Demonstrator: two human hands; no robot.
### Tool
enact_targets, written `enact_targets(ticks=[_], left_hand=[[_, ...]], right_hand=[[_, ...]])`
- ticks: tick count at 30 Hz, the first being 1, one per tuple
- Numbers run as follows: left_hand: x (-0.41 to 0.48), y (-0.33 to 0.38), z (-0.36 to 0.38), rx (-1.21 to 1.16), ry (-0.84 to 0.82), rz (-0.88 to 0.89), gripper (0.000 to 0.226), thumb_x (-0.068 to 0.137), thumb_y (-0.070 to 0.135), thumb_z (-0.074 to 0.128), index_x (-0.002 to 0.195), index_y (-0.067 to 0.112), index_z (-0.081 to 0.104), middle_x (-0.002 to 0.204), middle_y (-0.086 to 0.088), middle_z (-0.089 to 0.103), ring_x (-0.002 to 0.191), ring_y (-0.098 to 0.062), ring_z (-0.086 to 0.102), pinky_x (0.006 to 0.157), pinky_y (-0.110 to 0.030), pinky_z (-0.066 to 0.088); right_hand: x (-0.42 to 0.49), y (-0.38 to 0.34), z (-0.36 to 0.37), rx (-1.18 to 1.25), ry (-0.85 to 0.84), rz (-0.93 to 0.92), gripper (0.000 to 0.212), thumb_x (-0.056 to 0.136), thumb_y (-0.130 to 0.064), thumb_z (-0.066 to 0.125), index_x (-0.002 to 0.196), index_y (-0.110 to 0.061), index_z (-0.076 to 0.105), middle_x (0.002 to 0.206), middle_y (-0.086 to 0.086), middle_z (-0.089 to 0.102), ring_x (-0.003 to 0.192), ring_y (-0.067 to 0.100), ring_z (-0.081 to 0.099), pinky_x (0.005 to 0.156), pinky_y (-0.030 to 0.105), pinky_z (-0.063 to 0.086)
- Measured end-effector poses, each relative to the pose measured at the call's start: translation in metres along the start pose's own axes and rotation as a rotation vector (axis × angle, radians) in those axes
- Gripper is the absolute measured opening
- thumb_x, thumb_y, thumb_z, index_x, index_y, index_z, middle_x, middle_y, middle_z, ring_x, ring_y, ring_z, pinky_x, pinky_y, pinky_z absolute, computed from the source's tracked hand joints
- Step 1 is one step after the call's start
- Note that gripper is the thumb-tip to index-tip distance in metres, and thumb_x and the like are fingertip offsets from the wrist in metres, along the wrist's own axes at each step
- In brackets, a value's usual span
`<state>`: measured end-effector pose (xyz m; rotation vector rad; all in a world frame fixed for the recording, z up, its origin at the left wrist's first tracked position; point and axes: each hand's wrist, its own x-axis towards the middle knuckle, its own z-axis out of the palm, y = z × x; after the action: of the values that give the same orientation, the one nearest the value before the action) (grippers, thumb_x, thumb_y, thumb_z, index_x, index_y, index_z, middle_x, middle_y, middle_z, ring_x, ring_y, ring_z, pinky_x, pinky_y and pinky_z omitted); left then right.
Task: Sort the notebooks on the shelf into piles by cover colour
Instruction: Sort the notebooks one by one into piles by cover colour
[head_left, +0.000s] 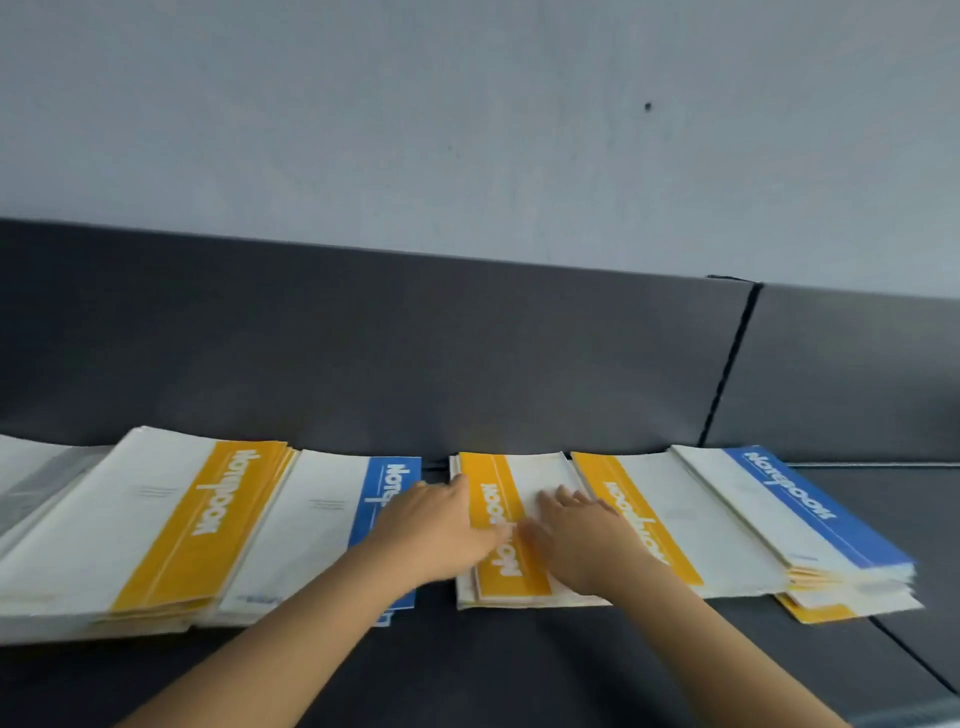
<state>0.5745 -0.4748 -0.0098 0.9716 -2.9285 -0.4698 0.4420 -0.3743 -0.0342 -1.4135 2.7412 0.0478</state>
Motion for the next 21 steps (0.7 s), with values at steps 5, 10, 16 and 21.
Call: enact_targets(ticks=[5, 10, 16, 21], left_hand=[[0.025, 0.032, 0.012, -0.05, 0.05, -0.144, 0.057, 0.087, 0.056, 0.058, 0.125, 0.015, 0.045, 0.124, -0.003, 0.058, 0.114, -0.024, 0.054, 0.086, -0.034, 0.048], [0.035, 0.029, 0.016, -0.447, 0.079, -0.329, 0.069, 0.082, 0.028, 0.074, 0.138, 0.019, 0.036, 0.133, -0.004, 0.05, 0.117, -0.021, 0.051, 0.081, -0.029, 0.046], [0.03, 0.024, 0.027, -0.637, 0.204, -0.29, 0.064, 0.082, 0.011, 0.072, 0.134, 0.026, 0.039, 0.135, 0.0, 0.047, 0.115, -0.015, 0.049, 0.082, -0.028, 0.047], [0.026, 0.024, 0.027, -0.775, 0.301, -0.274, 0.06, 0.08, 0.004, 0.073, 0.127, 0.03, 0.045, 0.135, 0.006, 0.047, 0.118, -0.016, 0.053, 0.075, -0.024, 0.051]], right_hand=[[0.006, 0.016, 0.008, 0.143, -0.015, -0.118, 0.061, 0.098, -0.047, 0.007, 0.143, -0.015, 0.031, 0.15, 0.008, 0.033, 0.14, 0.026, 0.027, 0.117, 0.047, 0.013], [0.007, 0.013, 0.008, 0.233, -0.001, -0.149, 0.052, 0.101, -0.042, 0.016, 0.143, -0.017, 0.032, 0.148, 0.008, 0.035, 0.138, 0.028, 0.03, 0.114, 0.046, 0.02], [0.004, 0.01, -0.003, 0.486, 0.006, -0.155, 0.039, 0.1, -0.031, 0.03, 0.121, -0.017, 0.06, 0.126, 0.005, 0.06, 0.118, 0.024, 0.051, 0.111, 0.048, 0.028], [0.002, 0.011, -0.009, 0.841, 0.041, -0.051, 0.034, 0.099, -0.032, 0.042, 0.119, -0.016, 0.064, 0.123, 0.002, 0.063, 0.111, 0.019, 0.055, 0.093, 0.029, 0.04]])
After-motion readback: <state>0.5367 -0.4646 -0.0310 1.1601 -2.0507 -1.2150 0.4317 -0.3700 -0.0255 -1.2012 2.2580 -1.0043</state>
